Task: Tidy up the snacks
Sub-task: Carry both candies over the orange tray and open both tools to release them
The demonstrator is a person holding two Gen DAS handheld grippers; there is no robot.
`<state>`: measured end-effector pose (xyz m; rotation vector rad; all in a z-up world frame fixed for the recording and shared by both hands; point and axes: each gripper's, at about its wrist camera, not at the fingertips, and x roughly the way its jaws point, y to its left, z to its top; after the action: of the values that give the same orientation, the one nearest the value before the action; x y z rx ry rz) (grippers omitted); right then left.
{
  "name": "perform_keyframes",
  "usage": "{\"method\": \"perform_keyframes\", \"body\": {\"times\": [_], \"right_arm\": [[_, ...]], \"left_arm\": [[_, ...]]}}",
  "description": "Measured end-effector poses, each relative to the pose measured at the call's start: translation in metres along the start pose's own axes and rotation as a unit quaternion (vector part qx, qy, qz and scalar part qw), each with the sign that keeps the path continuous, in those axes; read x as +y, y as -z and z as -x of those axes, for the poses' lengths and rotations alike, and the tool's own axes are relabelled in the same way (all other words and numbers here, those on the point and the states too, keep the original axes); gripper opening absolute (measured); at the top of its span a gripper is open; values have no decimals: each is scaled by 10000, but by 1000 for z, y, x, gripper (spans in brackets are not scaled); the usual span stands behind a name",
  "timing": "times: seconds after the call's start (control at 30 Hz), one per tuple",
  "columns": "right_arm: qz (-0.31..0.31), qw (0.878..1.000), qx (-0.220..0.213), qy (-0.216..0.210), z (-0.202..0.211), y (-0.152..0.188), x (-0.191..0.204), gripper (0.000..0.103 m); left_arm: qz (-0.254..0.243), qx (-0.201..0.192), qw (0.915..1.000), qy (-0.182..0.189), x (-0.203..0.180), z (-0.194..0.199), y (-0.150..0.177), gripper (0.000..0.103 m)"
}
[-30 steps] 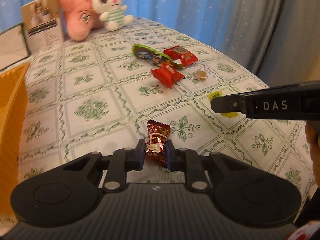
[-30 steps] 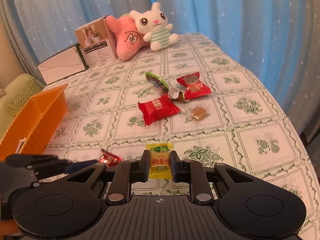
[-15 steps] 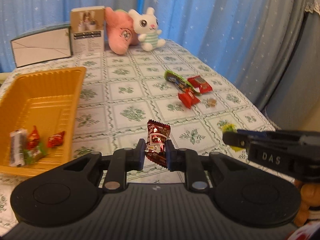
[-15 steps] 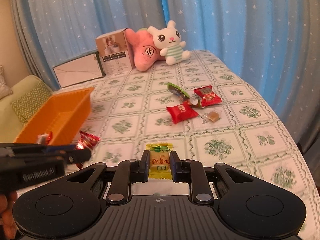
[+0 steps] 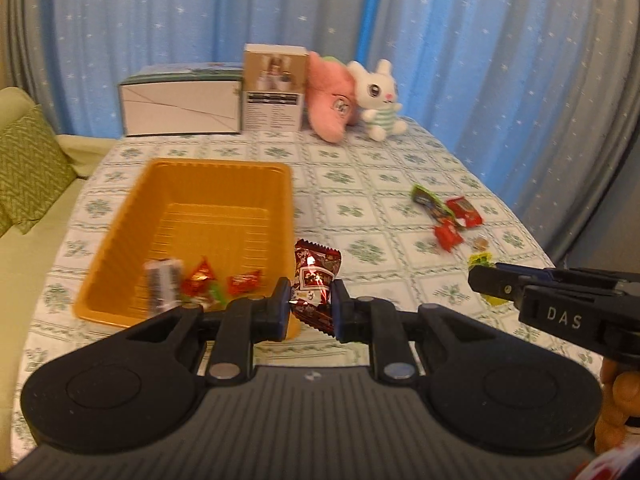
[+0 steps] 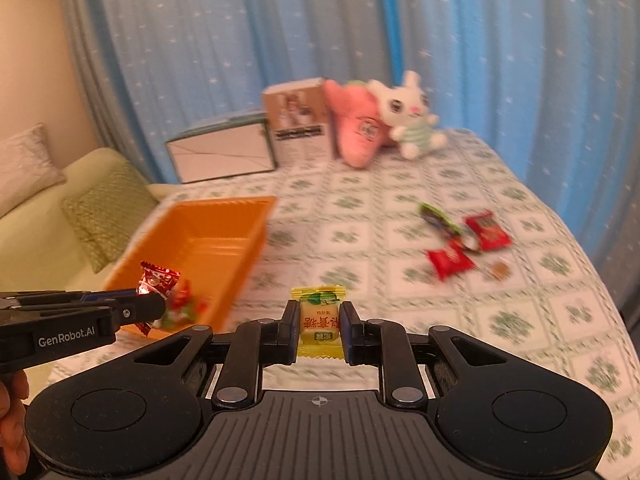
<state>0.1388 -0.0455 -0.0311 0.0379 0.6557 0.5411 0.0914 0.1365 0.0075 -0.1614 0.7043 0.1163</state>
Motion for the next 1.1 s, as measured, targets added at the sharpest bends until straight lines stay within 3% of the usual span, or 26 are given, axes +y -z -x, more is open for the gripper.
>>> {"method": "perform_keyframes", "body": {"times": [0.47, 1.1], "right_arm": [[483, 9972, 54, -563, -42, -40, 68, 21], [718, 9927, 489, -831, -118, -58, 103, 21]], "left_arm": [[300, -180, 9978, -563, 67, 15, -39, 18], [469, 220, 9968, -616, 121, -35, -50, 18]]}}
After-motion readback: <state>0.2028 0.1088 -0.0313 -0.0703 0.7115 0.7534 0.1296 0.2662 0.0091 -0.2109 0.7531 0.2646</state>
